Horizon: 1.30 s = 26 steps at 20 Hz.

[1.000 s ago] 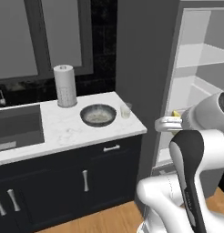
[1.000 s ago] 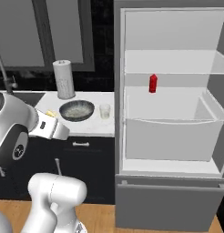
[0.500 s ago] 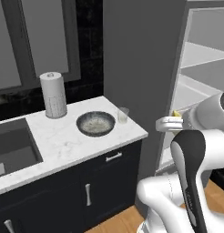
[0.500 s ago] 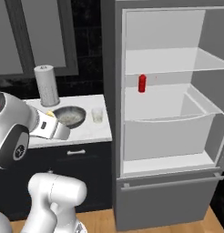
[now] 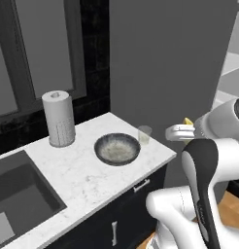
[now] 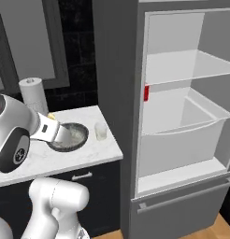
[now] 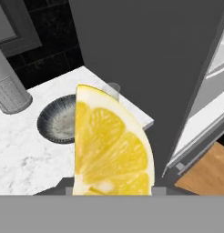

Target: Grab a lemon wedge from the fridge and one ice cube from the ice bowl, and put them in the glass of lemonade.

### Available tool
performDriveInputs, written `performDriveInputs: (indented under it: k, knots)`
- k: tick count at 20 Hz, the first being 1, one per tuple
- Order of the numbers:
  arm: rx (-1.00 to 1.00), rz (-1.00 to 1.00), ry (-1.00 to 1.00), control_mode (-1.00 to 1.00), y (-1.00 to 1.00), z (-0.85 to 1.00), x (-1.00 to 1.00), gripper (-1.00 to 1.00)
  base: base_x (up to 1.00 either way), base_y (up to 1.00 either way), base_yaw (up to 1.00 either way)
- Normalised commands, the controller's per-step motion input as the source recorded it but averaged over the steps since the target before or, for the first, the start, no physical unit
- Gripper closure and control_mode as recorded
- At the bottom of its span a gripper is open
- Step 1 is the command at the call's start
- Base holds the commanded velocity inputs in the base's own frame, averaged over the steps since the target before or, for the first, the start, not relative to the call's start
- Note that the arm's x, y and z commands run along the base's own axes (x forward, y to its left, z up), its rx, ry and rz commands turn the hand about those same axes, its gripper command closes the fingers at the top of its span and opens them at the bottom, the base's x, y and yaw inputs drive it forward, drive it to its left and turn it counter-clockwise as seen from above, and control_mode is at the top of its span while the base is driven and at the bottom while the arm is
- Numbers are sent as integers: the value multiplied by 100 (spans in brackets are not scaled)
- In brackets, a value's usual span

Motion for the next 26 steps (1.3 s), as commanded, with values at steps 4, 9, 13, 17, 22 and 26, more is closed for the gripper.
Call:
performDriveInputs:
  k: [4,9,13,17,22,26]
  knots:
    - [0,0,0,100,0,0,0,100,32,56,-34]
    - [0,0,0,100,0,0,0,100,28,49,-32]
    - [0,0,0,100,0,0,0,100,10,39,-16]
    - [0,0,0,-100,4,0,0,100,0,0,0]
    - [0,0,0,-100,0,0,0,100,0,0,0]
    - [0,1,0,-100,9,0,10,100,0,0,0]
